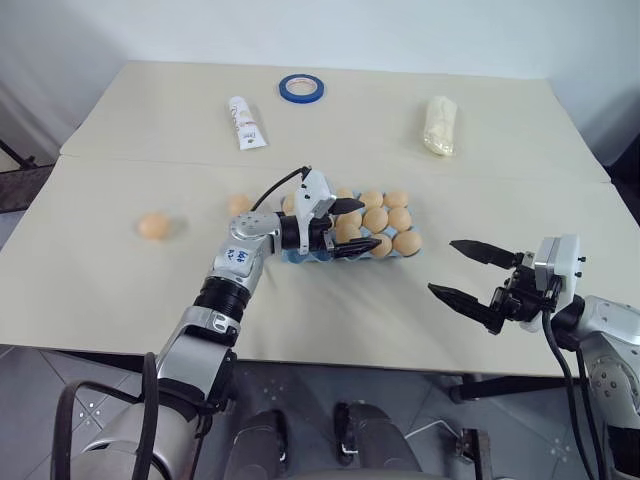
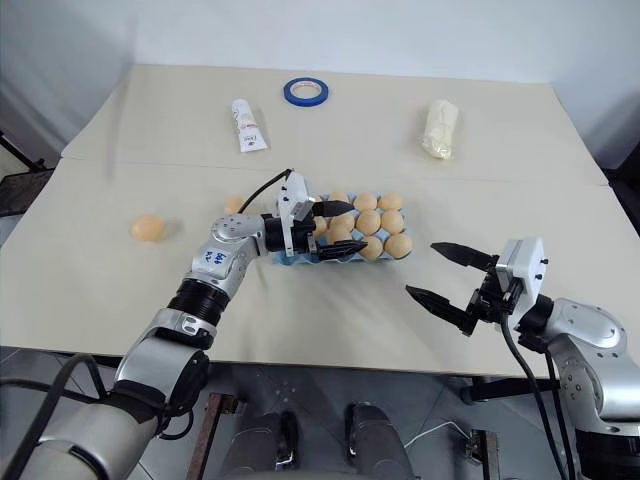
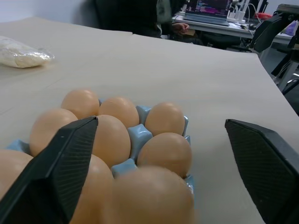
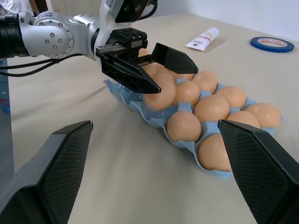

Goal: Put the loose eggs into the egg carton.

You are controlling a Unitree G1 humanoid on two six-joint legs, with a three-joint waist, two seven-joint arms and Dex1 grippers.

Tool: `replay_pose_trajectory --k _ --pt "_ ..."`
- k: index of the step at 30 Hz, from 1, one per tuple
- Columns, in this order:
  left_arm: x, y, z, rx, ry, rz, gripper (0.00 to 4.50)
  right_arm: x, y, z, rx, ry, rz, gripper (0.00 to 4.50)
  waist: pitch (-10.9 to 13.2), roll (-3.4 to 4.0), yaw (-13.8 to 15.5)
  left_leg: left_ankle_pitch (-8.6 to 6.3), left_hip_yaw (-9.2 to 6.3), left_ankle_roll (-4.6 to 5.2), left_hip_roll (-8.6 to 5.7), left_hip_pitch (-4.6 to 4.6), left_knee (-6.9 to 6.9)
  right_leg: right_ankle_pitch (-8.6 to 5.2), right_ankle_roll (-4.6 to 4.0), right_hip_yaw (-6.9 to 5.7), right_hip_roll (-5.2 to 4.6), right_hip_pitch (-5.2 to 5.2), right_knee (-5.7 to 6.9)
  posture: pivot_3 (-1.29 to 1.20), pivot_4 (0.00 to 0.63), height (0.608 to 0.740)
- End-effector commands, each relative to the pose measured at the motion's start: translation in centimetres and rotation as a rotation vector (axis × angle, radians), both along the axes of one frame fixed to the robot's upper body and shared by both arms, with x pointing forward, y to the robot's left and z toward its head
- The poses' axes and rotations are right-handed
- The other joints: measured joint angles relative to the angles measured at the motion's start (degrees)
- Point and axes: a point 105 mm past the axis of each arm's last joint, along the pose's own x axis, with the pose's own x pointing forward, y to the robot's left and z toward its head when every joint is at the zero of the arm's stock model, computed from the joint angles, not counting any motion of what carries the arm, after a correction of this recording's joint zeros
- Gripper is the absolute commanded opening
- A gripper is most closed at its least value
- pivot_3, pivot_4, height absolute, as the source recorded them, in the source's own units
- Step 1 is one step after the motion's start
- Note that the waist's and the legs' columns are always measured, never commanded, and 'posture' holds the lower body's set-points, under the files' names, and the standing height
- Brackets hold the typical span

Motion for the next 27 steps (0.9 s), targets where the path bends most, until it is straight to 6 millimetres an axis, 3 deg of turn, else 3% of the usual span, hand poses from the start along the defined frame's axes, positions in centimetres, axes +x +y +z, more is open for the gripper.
replay_pose_trajectory --k 1,4,7,14,18,21,27 --pt "0.1 0.7 2.8 -0.025 -0.105 0.028 4.46 -0.1 0.1 0.9 -0.006 -0.042 0.013 4.5 0.0 0.0 0.0 0.0 -0.01 0.0 0.01 0.0 0.0 0.0 0.0 -0.01 0.0 0.0 0.0 0.0 0.15 0.74" --pt "-0.3 1.8 4.1 -0.047 -0.152 0.062 4.46 0.0 0.1 1.0 -0.009 -0.042 0.019 4.5 0.0 0.0 0.0 0.01 -0.01 -0.02 0.01 0.0 -0.03 0.0 0.0 0.0 0.0 -0.01 0.01 0.0 0.15 0.74" --pt "-1.1 4.3 5.3 -0.064 -0.214 0.107 4.46 0.1 0.1 1.1 -0.012 -0.04 0.029 4.5 0.0 0.01 -0.1 0.02 0.0 -0.05 0.02 0.02 -0.04 0.0 0.0 0.01 0.0 0.0 0.02 0.0 0.15 0.74" --pt "-1.6 12.1 5.8 -0.067 -0.258 0.396 4.46 0.3 0.0 1.2 -0.022 -0.032 0.054 4.5 0.0 0.01 -0.1 0.08 -0.02 -0.03 0.03 0.08 0.0 -0.01 -0.03 0.01 -0.02 0.02 0.17 0.0 0.15 0.74" --pt "-2.4 16.8 4.9 -0.055 -0.263 0.608 4.46 0.5 -0.1 1.1 -0.028 -0.028 0.067 4.5 0.0 0.01 -0.1 0.07 0.0 0.0 0.03 0.12 -0.02 -0.01 -0.03 0.04 -0.05 0.03 0.17 0.0 0.15 0.74" --pt "-3.8 19.1 4.9 -0.118 -0.262 0.727 4.46 0.7 0.0 1.2 -0.033 -0.023 0.082 4.5 0.0 0.0 0.0 0.06 -0.02 0.01 0.03 0.1 -0.03 -0.01 -0.04 0.01 -0.06 0.03 0.15 0.0 0.15 0.74" --pt "-7.7 21.7 2.1 -0.11 -0.155 0.797 4.46 1.3 0.1 1.4 -0.04 -0.024 0.106 4.5 0.0 0.0 0.0 0.02 -0.01 0.04 0.02 0.11 -0.06 -0.01 -0.05 0.01 -0.1 0.06 0.1 0.0 0.15 0.74"
